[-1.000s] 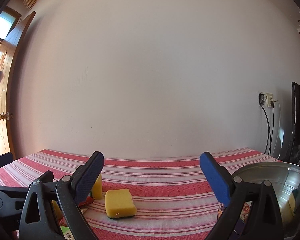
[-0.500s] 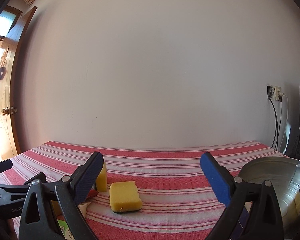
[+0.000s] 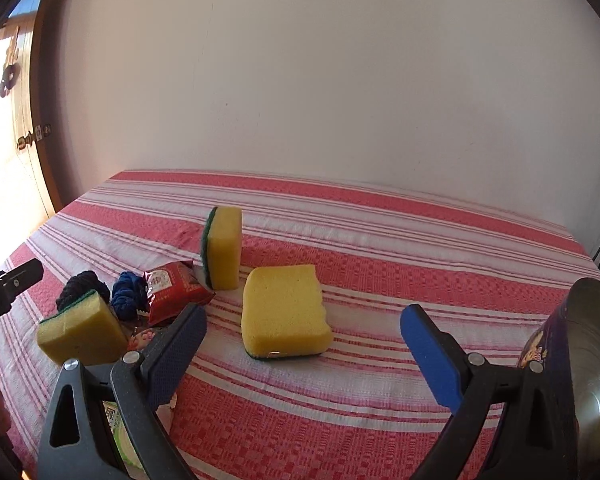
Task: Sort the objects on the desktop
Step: 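Return both grippers from the bucket to the remaining pile, then grasp the large plain yellow sponge with the right gripper and lift it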
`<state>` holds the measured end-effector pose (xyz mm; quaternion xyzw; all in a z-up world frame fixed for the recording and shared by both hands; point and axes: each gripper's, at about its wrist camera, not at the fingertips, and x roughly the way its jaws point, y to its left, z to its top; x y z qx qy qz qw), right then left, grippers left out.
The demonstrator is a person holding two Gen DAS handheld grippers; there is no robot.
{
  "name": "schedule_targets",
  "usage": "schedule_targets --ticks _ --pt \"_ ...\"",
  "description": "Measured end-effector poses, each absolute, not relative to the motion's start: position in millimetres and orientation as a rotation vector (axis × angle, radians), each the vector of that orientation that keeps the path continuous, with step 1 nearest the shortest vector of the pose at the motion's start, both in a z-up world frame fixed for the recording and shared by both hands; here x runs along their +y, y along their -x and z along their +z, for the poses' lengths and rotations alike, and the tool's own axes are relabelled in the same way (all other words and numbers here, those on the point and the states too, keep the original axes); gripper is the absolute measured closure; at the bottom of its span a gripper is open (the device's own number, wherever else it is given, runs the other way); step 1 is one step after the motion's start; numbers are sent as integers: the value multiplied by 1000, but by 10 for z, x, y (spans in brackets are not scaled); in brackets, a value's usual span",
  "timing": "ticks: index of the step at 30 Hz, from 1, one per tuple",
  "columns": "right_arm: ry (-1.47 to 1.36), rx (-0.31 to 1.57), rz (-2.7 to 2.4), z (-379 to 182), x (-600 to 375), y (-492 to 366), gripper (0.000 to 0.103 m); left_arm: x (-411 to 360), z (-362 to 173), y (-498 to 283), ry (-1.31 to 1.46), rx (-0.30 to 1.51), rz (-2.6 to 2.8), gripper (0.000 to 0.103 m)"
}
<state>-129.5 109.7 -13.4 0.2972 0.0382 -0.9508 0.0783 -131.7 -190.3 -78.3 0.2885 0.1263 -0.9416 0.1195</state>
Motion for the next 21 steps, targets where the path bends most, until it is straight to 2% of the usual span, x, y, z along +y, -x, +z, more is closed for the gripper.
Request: schedule_targets --ticks 5,9,10,11,12,15,21 --pt "-1020 82 -2791 -220 1095 1518 4 -1902 -738 1233 -807 322 -2823 1" --pt "-1080 132 -2756 -302 962 1639 5 -1721 -664 1150 -754 121 -2908 1" --pt "-1104 166 -2746 -333 913 1681 11 -1657 -654 1130 -744 60 -2923 1" --pt "-1128 188 -2735 -360 877 1722 31 -1595 -648 1109 -736 3 -2934 1" --pt "-1151 197 -2721 -385 853 1751 45 -1535 -650 1094 -731 -48 -2948 1" --pt "-1163 196 -2711 -403 842 1752 47 -1408 -678 1114 -775 -138 -2970 1" --pt "-974 44 -2770 -261 1031 1527 47 -1296 -721 1220 -894 -118 -3032 1"
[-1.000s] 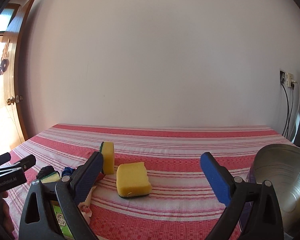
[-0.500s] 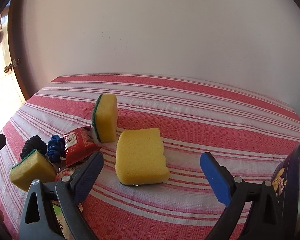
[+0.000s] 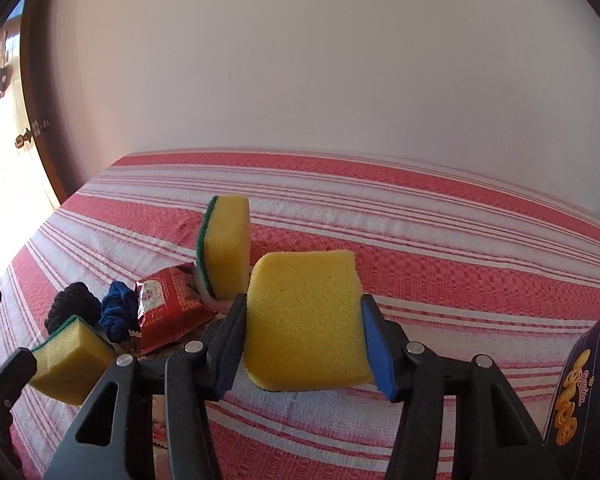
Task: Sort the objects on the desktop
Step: 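Grasp the large plain yellow sponge with the right gripper and lift it, then grasp the green-backed yellow sponge with the left gripper while the right holds the yellow sponge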
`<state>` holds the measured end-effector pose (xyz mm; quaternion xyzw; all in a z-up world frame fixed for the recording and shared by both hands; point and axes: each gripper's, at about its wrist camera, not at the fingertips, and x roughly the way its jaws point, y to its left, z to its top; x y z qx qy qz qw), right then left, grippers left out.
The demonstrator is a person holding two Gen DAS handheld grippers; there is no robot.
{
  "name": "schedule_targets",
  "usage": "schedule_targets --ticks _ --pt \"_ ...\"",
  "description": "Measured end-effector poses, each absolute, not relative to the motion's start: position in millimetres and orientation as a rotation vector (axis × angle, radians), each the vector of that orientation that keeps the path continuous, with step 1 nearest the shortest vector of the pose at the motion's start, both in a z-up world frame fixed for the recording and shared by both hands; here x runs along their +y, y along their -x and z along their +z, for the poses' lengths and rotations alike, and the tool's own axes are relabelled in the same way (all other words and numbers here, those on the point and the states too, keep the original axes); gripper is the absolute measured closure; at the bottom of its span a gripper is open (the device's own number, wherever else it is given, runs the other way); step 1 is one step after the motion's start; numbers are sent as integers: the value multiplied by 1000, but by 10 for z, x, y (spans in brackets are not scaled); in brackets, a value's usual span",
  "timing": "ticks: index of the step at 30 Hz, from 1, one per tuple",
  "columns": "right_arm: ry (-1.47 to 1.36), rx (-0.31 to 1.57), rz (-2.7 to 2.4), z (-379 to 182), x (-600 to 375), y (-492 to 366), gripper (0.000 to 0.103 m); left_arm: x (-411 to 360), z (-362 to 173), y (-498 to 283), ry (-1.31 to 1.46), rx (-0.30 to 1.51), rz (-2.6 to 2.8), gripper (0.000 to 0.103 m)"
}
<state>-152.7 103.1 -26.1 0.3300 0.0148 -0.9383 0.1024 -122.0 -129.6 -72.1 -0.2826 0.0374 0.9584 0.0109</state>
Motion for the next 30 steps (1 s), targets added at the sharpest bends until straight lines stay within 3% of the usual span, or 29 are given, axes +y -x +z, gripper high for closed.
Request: schedule_targets --ticks 4,6,10,12,19,21,24,27,30 --pt "-876 -20 -2815 -197 1123 1354 47 -1161 -794 1321 940 189 2948 3" --pt "-857 -48 -2818 -188 1173 1329 46 -1081 -847 1384 999 210 2897 15" --pt "-855 -53 -2813 -141 1221 1344 46 -955 -892 1533 1071 263 2845 22" --pt "-851 -46 -2811 -146 1191 1363 46 -967 -877 1613 1057 231 2838 31" --pt "-844 -41 -2804 -139 1182 1356 46 -798 -912 1527 1061 409 2832 34" --pt "-843 -38 -2803 -139 1170 1351 46 -786 -893 1434 1029 436 2831 47" --pt "-841 -44 -2805 -145 1193 1370 46 -954 -780 1293 929 279 2768 62" --pt "-843 -52 -2809 -143 1206 1370 46 -1206 -731 1323 968 121 2750 64" --pt "-841 -50 -2812 -136 1189 1371 46 -1283 -705 1292 963 101 2735 66"
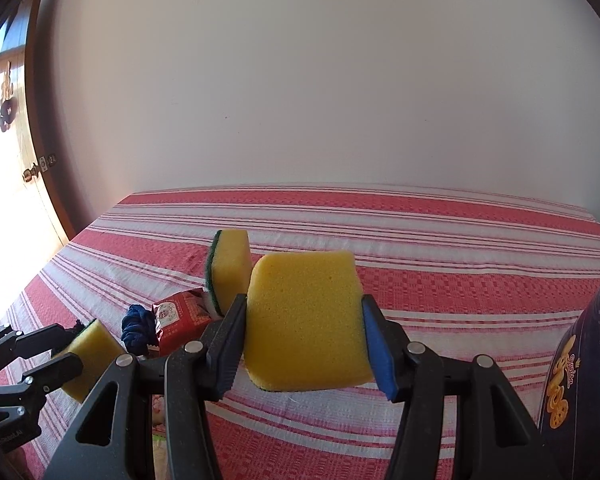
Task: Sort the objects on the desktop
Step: 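Grasp the green-backed yellow sponge with the left gripper while the right holds the yellow sponge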
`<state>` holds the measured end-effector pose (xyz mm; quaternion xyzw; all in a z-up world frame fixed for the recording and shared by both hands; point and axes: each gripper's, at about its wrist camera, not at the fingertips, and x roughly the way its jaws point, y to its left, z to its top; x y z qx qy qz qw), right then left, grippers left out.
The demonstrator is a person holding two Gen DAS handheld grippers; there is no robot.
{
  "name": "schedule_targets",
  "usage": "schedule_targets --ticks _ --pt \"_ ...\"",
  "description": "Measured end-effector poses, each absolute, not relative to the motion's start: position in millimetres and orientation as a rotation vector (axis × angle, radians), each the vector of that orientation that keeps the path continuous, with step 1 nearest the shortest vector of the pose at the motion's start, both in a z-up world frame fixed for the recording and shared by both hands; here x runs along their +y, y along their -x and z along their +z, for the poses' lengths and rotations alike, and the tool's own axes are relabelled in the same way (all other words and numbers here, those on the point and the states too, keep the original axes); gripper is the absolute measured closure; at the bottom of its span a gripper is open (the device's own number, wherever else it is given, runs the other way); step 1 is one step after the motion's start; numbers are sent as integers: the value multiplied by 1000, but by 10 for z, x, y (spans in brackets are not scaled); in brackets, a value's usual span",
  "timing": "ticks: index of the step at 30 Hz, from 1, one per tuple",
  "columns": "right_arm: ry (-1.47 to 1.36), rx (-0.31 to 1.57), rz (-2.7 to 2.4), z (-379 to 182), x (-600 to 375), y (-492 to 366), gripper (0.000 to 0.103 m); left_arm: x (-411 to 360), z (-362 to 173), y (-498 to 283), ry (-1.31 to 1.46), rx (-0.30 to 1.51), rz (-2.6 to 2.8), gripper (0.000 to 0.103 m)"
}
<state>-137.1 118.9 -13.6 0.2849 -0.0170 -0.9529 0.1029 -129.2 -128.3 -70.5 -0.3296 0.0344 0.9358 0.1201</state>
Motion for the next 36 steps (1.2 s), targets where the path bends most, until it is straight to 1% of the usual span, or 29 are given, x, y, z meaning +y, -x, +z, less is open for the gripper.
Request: schedule_targets --ticks 2,4,6,8,12,13,14,15,16,17,20,22,24,26,27,30,32,36 --pt "-841 -47 -2812 -134 1178 1376 46 -1224 -710 1280 976 154 2733 64" --pt "-842 -50 -2812 -135 1176 1380 46 -1127 -734 1272 979 211 2723 57" --pt "-845 -53 -2812 -134 1179 1382 46 -1014 -758 1297 980 275 2710 35" --pt "-850 -52 -2810 -138 1168 1389 46 -907 -775 1353 984 355 2709 26" --pt "-854 -60 -2808 -140 1178 1394 46 -758 -892 1588 1065 416 2658 26" --pt "-858 -63 -2806 -147 1173 1400 46 -735 -897 1619 1072 400 2638 26" --pt "-862 -66 -2804 -150 1172 1407 46 -740 -892 1640 1083 359 2612 34" --pt "-864 -70 -2804 -152 1170 1415 46 -756 -884 1652 1091 298 2574 53" --pt "-866 -76 -2801 -156 1176 1420 46 -795 -874 1647 1081 239 2547 60" --pt "-869 -82 -2799 -159 1180 1426 46 -839 -863 1643 1071 216 2565 68" --pt "-878 -96 -2792 -172 1184 1443 46 -1027 -914 1688 1148 127 2575 75" --pt "-878 -99 -2792 -173 1187 1444 46 -1100 -906 1656 1137 75 2531 74" --pt "-875 -96 -2793 -174 1181 1436 46 -1040 -919 1609 1139 171 2545 74" --pt "-876 -97 -2792 -174 1181 1433 46 -971 -909 1591 1143 224 2578 74" --pt "-876 -100 -2792 -175 1188 1435 46 -959 -906 1589 1146 219 2588 76" --pt "-870 -113 -2799 -173 1209 1425 46 -957 -890 1628 1140 190 2624 76" --pt "-860 -117 -2802 -165 1224 1417 46 -950 -817 1597 1075 174 2676 76" --pt "-786 -113 -2833 -116 1229 1340 46 -915 -579 1501 842 79 2778 76"
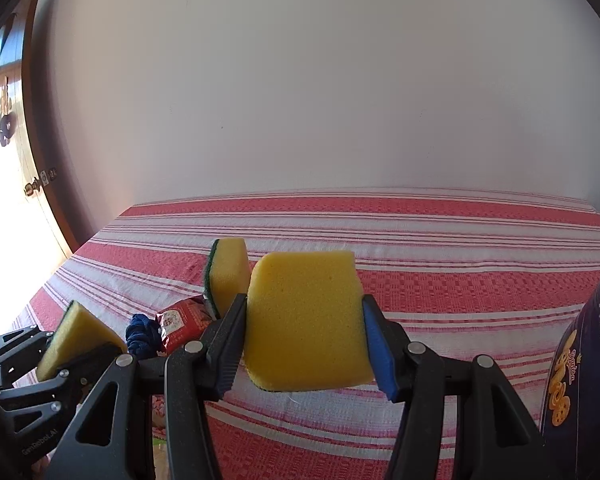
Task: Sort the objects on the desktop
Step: 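Grasp the green-backed yellow sponge with the left gripper while the right holds the yellow sponge, then carry both held sponges over the metal bucket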
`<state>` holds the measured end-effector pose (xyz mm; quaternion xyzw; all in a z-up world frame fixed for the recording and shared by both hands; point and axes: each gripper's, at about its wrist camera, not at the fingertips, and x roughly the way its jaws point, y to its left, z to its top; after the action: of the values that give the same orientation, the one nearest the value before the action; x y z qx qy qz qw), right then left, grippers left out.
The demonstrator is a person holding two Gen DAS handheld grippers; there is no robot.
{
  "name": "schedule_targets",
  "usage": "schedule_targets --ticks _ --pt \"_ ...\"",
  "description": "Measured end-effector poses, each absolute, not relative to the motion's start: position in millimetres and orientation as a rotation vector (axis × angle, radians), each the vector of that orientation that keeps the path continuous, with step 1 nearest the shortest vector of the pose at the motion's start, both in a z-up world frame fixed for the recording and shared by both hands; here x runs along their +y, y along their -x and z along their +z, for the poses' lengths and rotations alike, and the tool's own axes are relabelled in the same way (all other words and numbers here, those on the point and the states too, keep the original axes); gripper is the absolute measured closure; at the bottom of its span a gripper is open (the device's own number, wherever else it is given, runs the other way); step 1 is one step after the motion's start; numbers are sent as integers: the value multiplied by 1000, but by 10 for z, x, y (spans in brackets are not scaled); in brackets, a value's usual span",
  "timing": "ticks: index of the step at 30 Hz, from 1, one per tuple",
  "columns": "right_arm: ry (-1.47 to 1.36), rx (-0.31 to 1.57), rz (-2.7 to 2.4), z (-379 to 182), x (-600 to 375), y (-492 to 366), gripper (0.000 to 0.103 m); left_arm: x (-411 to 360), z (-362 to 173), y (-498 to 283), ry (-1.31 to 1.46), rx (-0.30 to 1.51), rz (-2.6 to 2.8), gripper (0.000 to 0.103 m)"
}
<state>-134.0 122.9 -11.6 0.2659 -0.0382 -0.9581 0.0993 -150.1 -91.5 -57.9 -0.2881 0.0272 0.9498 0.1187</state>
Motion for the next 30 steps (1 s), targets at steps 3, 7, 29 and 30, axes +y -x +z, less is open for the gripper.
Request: schedule_targets --ticks 3,7,29,30 --pt "-653 -40 -2900 -26 1185 1205 46 -859 -450 1428 695 10 2833 76" --pt "-459 -10 -2927 83 1145 1000 46 -770 -428 1397 574 -52 2919 76" --pt "-352 -48 -3039 99 1328 653 46 -511 -551 1344 545 41 3082 76" --pt "-354 -60 -3046 98 1349 645 46 -507 -558 1348 554 44 3079 76"
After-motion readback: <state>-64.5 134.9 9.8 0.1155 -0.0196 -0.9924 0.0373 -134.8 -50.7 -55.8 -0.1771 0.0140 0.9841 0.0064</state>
